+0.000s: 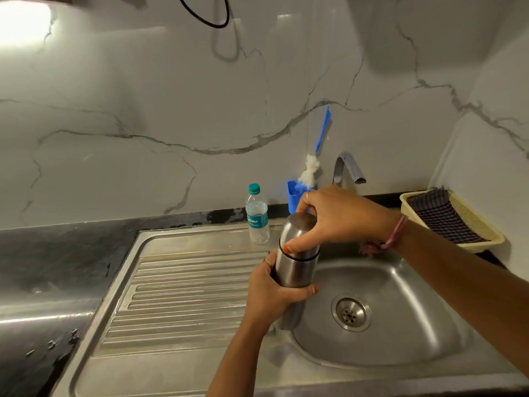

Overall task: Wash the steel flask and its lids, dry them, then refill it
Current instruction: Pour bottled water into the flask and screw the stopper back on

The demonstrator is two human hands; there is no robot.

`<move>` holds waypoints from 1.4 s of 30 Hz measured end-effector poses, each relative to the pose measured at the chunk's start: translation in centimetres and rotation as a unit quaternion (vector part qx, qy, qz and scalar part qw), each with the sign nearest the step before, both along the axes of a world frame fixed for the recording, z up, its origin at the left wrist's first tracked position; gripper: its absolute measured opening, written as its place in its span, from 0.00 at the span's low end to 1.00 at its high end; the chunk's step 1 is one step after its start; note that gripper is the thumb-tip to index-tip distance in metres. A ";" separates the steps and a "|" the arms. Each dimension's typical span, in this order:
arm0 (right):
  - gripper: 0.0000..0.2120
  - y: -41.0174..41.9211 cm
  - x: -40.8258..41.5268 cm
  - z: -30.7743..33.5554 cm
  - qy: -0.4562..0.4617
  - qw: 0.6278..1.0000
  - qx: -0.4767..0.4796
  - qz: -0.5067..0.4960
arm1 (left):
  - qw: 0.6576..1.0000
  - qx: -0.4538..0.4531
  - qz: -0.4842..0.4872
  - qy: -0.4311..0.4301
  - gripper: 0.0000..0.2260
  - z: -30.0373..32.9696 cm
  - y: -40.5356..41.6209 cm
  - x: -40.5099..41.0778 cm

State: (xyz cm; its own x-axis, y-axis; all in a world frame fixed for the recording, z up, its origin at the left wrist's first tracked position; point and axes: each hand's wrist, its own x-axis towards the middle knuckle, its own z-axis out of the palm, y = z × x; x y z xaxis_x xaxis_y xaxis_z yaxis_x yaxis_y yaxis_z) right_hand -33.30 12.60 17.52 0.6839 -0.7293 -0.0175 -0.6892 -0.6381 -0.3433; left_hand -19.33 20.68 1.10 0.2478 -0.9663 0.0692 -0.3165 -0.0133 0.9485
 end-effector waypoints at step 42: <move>0.38 -1.7 2.6 -1.9 -0.190 0.974 0.124 0.025 | 0.996 0.034 -0.045 0.074 0.24 3.7 -0.7 6.1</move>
